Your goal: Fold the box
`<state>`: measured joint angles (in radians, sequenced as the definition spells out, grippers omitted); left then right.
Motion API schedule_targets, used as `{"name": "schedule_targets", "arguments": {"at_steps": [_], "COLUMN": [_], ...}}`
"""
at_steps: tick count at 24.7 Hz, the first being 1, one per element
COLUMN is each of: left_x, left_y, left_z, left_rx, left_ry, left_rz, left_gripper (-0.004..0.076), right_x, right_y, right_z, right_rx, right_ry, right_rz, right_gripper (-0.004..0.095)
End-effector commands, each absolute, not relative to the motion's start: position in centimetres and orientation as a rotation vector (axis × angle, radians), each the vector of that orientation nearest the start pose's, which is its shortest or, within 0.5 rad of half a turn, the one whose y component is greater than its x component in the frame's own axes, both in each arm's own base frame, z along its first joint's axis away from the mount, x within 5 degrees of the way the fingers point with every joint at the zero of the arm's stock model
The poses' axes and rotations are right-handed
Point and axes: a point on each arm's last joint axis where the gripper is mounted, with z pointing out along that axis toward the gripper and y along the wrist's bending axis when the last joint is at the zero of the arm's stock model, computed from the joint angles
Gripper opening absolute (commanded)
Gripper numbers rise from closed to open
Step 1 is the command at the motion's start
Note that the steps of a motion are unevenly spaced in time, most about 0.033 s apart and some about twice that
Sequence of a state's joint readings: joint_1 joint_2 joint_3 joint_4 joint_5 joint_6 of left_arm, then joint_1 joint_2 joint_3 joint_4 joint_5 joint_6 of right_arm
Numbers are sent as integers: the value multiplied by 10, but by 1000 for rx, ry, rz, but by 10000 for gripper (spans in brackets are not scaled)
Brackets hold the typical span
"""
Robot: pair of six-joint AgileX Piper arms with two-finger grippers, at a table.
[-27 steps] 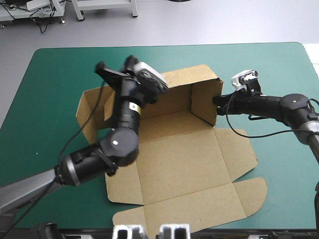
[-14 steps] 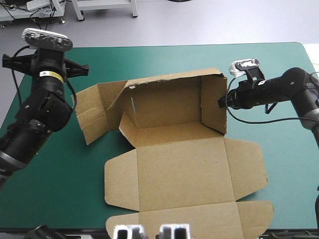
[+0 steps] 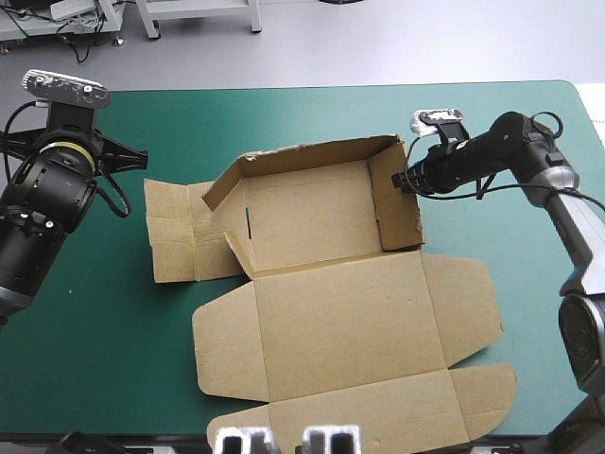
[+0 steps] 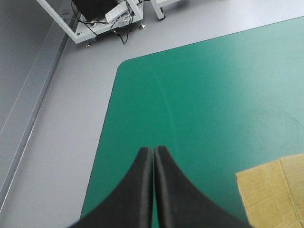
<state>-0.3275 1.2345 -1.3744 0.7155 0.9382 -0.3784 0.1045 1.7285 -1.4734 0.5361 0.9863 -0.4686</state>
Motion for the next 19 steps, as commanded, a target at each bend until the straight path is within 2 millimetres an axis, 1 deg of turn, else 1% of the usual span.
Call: {"name": "schedule_targets", "arguments": {"at_steps": [1,2,6,8,10,12,13,14,15,16,17,18,19], "left_x": [242,242,242,242,242,242,242,242,242,242,241,240,237], "left_y": [-32,-32,-32,-32,-32,-32,-32,-32,-32,-32,-31,-30,-26], "left_z": [458,457,457,457,457,457,457,457,457,457,456,455,450], "left_rx": [138,141,152,154,155,154,154,154,153,153,154,154,144], "left_ry": [1990,1991,1992,1995,1999,2000,2000,2000,2002,2002,2017,2031,2093], "left_rz": [438,441,446,448,452,453,453,453,454,454,468,479,525], "left_gripper": [-2,-2,-2,-2,-2,-2,-2,-2,-2,-2,-2,-2,-2], "right_x": [368,370,375,376,377,376,374,373,368,365,358,355,347], "right_y": [77,76,76,76,77,78,79,79,80,80,80,80,77], "right_z": [301,301,307,312,319,332,349,356,377,387,408,414,430], "right_rx": [-557,-546,-540,-549,-558,-584,-604,-613,-640,-652,-651,-644,-632], "right_ry": [2536,2519,2474,2458,2447,2431,2413,2409,2375,2356,2335,2336,2337], "right_rz": [507,496,471,471,476,481,489,495,496,495,504,508,489], "right_gripper": [51,92,332,426,456,453,453,453,453,453,453,453,453]}}
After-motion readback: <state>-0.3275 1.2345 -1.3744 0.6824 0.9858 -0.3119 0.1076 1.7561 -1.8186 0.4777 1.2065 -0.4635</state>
